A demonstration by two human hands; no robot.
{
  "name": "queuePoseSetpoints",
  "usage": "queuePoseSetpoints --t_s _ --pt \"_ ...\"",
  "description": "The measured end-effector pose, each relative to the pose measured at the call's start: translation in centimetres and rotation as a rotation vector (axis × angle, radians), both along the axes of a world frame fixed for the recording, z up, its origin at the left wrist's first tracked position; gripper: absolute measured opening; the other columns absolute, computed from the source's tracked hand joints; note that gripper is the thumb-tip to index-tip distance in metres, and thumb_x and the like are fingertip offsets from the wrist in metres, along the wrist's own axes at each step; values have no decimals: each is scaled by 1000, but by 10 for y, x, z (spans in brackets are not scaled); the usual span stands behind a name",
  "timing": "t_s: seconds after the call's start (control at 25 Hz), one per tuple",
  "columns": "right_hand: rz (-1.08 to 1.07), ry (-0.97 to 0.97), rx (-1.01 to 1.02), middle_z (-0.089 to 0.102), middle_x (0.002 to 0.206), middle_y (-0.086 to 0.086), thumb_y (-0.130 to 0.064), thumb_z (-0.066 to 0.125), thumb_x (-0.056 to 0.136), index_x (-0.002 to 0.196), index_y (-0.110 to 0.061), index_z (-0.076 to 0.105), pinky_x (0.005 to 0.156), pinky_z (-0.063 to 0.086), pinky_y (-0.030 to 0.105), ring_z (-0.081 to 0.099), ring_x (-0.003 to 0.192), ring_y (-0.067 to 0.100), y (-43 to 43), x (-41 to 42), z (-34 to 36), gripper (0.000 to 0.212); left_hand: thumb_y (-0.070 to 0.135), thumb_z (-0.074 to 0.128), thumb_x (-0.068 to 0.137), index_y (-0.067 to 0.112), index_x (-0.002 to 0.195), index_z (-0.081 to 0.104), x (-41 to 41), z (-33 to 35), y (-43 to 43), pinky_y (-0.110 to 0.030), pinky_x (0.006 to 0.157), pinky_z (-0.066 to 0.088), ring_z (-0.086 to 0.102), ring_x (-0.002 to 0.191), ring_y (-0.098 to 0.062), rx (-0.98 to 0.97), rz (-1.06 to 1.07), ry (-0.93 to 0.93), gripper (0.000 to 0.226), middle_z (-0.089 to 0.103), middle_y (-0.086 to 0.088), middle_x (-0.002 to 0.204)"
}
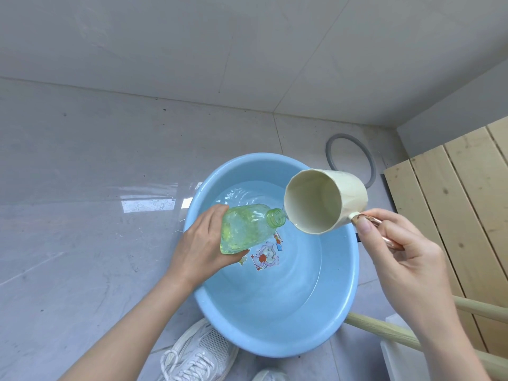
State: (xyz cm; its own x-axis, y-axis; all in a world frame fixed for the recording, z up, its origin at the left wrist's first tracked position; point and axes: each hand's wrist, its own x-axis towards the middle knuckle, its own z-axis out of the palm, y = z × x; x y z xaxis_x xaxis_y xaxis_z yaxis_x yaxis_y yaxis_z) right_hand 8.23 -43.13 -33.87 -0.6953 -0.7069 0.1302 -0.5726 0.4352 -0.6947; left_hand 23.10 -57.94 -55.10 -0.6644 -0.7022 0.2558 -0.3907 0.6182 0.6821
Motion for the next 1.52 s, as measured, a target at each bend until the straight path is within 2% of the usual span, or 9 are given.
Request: queuePoseSetpoints --t_s 0.16,0.4,0.6,1.0,1.28,1.52 --pt "4 12 9 66 95 -6 -53 56 81 64 -39 64 71 45 26 60 76 13 0 -1 0 24 48 84 57 6 125 45 0 0 0 -24 92 36 54 108 -24 1 0 6 88 59 -10 120" --pt "11 66 21 67 94 -3 -50 55 83 66 -19 66 72 44 23 60 81 9 1 -3 -2 37 49 82 58 7 125 44 0 0 1 -24 92 35 50 109 -21 9 6 14 88 60 -10 120" --pt "23 91 28 66 96 0 -49 54 84 66 -6 65 73 44 26 59 79 12 2 -3 -4 48 47 85 57 6 124 46 0 0 0 -25 91 36 54 108 -24 10 -2 10 89 60 -9 120" --pt "32 132 22 66 94 0 -47 54 84 65 -2 63 73 44 25 60 83 11 2 -4 -5 50 44 87 55 8 124 43 -1 -1 0 -24 91 36 49 108 -19 18 -3 37 90 60 -9 119" --pt "38 161 24 65 92 2 -46 54 85 65 2 63 72 43 28 60 84 12 1 -5 -5 53 49 82 58 8 125 44 0 -2 0 -26 91 37 52 109 -22 32 -2 25 87 59 -7 120" --pt "41 178 16 65 91 3 -45 54 85 64 2 63 72 42 29 60 86 11 1 -5 -5 52 47 85 58 8 125 46 0 -2 0 -25 91 37 54 109 -23 38 -1 23 87 58 -7 120"
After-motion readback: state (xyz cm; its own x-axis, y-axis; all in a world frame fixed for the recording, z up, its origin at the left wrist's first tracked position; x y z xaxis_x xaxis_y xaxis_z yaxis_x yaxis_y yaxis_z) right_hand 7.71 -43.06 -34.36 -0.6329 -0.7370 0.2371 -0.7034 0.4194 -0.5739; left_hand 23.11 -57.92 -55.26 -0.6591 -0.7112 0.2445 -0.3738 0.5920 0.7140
